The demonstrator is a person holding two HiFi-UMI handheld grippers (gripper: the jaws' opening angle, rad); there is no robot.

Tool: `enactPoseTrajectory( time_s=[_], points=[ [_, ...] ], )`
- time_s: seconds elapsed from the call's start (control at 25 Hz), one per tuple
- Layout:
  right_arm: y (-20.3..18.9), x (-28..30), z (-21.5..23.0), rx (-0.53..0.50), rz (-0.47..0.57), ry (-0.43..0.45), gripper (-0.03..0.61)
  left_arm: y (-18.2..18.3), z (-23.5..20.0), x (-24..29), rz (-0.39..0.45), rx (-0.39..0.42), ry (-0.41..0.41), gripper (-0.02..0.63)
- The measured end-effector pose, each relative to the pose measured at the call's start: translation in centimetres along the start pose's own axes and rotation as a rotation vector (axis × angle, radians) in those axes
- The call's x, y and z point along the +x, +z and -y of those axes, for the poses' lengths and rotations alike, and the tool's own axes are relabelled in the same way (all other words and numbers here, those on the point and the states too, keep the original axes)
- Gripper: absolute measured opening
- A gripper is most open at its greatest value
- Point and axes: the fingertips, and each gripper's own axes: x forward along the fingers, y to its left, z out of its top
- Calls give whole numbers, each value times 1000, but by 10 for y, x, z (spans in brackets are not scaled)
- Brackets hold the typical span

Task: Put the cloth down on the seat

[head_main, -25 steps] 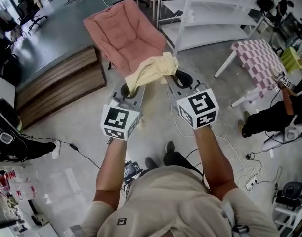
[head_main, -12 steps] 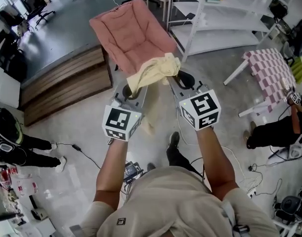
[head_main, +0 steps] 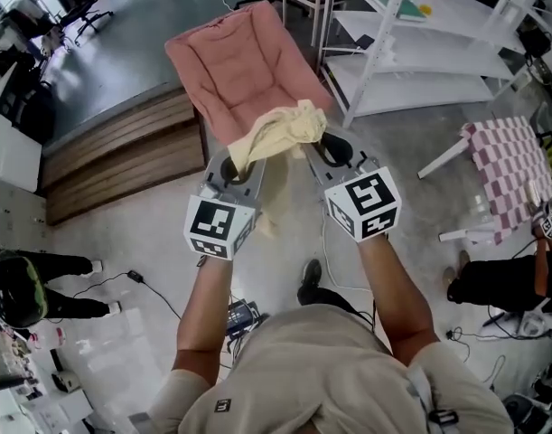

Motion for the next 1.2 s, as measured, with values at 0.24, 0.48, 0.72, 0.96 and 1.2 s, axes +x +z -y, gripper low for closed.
enactPoseTrajectory(
  time_s=[0.24,0.48,0.72,0.96,1.2],
  points=[
    [-7,28,51,18,-4,23,34,-5,-13,56,-20,-8,17,28],
    [-11,41,95,30,11,37,34,-5,-14,101,-30,6,28,28],
    [-6,53,132,40,24,46,32,1,-18,138,-38,22,31,28],
    [2,66,158,40,37,46,32,10,-27,166,-31,36,31,28],
    [-1,91,178,48,33,19,32,8,-50,195,-20,39,3,28]
  ],
)
